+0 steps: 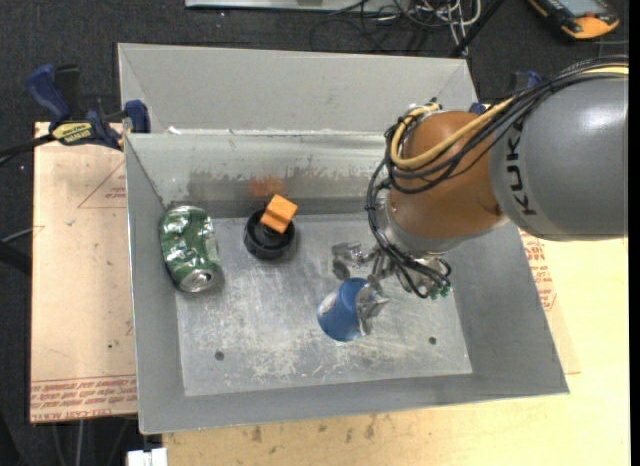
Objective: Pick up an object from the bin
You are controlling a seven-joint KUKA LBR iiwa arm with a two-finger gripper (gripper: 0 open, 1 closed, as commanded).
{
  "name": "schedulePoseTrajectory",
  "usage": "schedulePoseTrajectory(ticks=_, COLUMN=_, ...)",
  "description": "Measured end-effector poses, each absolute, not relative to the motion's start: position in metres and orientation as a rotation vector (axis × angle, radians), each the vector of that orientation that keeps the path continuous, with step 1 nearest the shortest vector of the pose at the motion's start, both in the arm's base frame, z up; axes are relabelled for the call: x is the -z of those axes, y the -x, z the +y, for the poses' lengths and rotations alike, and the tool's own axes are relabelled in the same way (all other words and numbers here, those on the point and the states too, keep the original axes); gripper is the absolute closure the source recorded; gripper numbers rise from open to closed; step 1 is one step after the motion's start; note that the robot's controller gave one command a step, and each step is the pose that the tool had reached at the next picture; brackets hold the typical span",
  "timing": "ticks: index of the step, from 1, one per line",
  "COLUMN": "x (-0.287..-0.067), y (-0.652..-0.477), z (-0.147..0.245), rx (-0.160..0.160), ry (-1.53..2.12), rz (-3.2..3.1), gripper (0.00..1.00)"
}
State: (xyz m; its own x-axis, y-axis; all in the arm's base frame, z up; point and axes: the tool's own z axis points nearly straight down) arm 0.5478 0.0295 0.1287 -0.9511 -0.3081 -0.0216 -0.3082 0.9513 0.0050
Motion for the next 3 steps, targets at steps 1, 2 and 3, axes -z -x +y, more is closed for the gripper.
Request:
schedulePoseTrajectory(ticks=1, x=-0.1287, y=-0.5478, z=0.0295, rx=-0.013, ry=0.487, rz=3.083, gripper=1.00)
schedulePoseTrajectory(ticks=2, x=-0.1241, y=-0.5570, z=0.0312, rx=-0.018, ry=0.542, rz=3.101, gripper=1.00)
schedulePoseTrajectory(ticks=3, x=-0.1242, y=-0.5564, z=0.0310, rx=-0.018, ry=0.540, rz=3.098, gripper=1.00)
